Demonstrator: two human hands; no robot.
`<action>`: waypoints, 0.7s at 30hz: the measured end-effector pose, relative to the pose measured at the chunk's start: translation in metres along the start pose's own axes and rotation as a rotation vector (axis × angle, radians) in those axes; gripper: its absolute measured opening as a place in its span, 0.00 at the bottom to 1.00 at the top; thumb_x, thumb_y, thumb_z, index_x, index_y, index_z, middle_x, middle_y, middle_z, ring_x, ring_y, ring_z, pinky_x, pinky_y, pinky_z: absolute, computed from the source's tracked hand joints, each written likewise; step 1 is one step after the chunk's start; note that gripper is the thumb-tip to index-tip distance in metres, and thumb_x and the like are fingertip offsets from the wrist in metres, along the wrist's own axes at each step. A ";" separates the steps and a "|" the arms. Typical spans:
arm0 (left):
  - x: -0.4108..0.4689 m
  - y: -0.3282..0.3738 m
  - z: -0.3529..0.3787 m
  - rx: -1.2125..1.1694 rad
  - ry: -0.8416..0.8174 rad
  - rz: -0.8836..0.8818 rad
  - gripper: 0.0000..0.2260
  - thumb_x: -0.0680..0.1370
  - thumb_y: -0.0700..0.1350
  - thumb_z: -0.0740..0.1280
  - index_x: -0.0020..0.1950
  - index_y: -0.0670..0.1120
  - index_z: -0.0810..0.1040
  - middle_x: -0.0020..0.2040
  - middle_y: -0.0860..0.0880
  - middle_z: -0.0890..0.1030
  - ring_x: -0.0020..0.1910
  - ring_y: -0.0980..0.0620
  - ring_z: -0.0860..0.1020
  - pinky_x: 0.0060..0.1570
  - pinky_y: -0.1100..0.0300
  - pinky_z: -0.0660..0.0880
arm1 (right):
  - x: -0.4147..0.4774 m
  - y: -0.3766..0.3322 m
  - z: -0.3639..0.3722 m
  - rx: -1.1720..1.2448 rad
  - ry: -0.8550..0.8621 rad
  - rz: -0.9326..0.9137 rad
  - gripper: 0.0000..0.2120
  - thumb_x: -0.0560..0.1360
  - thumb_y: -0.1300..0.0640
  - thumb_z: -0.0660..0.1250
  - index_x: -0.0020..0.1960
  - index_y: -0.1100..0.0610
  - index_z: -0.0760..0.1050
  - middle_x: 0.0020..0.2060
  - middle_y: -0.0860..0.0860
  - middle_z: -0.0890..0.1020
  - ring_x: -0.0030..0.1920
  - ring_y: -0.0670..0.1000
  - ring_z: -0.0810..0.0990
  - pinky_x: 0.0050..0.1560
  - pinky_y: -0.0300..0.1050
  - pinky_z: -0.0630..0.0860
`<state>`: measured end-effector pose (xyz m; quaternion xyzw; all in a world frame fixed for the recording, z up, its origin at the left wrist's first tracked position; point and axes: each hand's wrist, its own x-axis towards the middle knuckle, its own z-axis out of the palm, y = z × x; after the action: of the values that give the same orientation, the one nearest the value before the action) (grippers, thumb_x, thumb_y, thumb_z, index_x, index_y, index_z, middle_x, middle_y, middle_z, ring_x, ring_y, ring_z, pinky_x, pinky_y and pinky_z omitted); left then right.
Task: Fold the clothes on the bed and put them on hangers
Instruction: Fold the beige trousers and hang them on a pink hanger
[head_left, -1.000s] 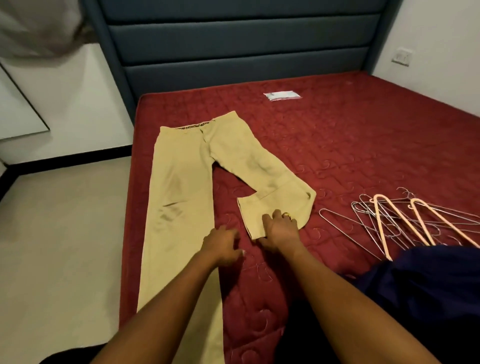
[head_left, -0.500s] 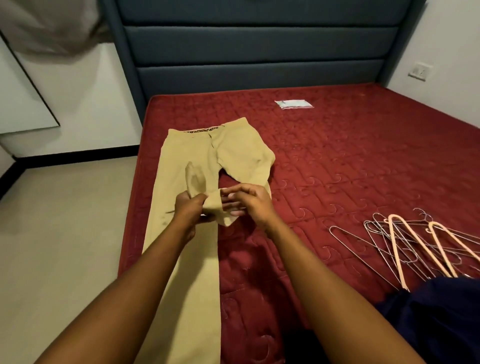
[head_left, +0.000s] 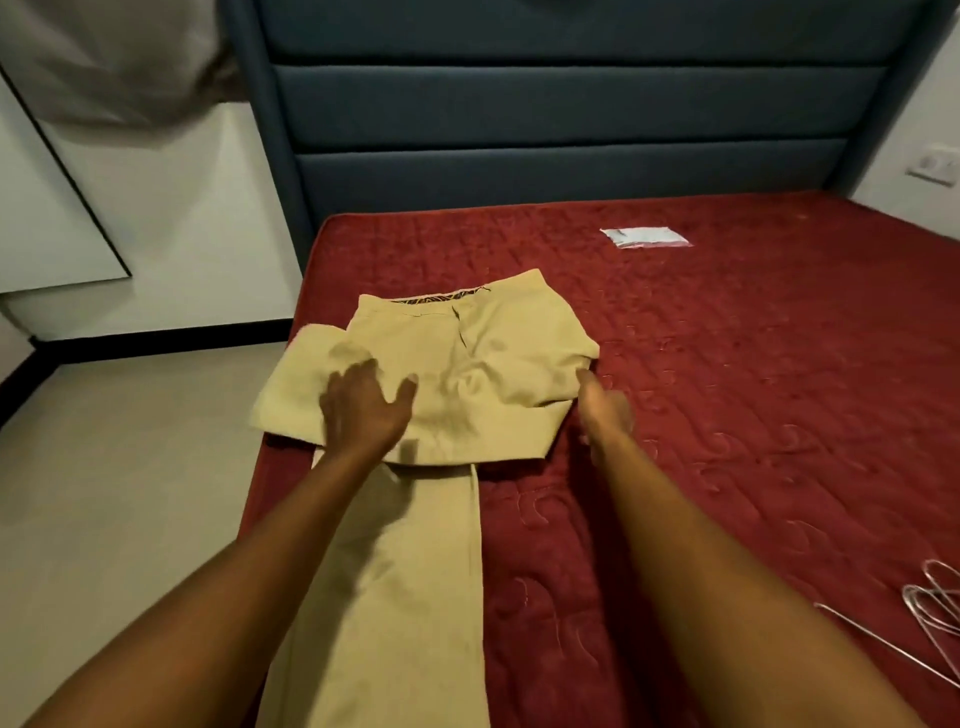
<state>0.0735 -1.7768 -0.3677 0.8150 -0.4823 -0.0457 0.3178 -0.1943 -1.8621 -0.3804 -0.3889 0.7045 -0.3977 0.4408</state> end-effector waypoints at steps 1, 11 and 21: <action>0.009 0.000 0.013 0.103 -0.074 0.114 0.40 0.74 0.68 0.60 0.74 0.38 0.70 0.70 0.37 0.75 0.70 0.35 0.70 0.70 0.42 0.67 | 0.009 -0.012 0.008 0.052 0.008 0.005 0.41 0.67 0.29 0.63 0.64 0.62 0.78 0.59 0.60 0.82 0.57 0.64 0.82 0.59 0.60 0.80; 0.098 -0.039 0.038 0.483 -0.536 0.435 0.42 0.75 0.66 0.68 0.81 0.46 0.55 0.75 0.43 0.69 0.73 0.40 0.67 0.73 0.43 0.62 | 0.101 -0.074 0.081 0.168 0.048 -0.077 0.12 0.71 0.62 0.70 0.55 0.61 0.79 0.46 0.52 0.83 0.47 0.54 0.82 0.42 0.44 0.79; 0.070 -0.046 -0.014 0.130 -0.396 0.334 0.13 0.71 0.58 0.63 0.46 0.50 0.78 0.39 0.50 0.81 0.39 0.47 0.79 0.37 0.53 0.76 | 0.002 -0.122 0.206 -0.964 -0.597 -1.268 0.13 0.66 0.53 0.58 0.40 0.48 0.82 0.39 0.45 0.83 0.47 0.50 0.82 0.74 0.61 0.63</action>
<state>0.1512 -1.8119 -0.3658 0.7178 -0.6650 -0.1203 0.1673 0.0210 -1.9555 -0.3316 -0.9439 0.2999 -0.1067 0.0880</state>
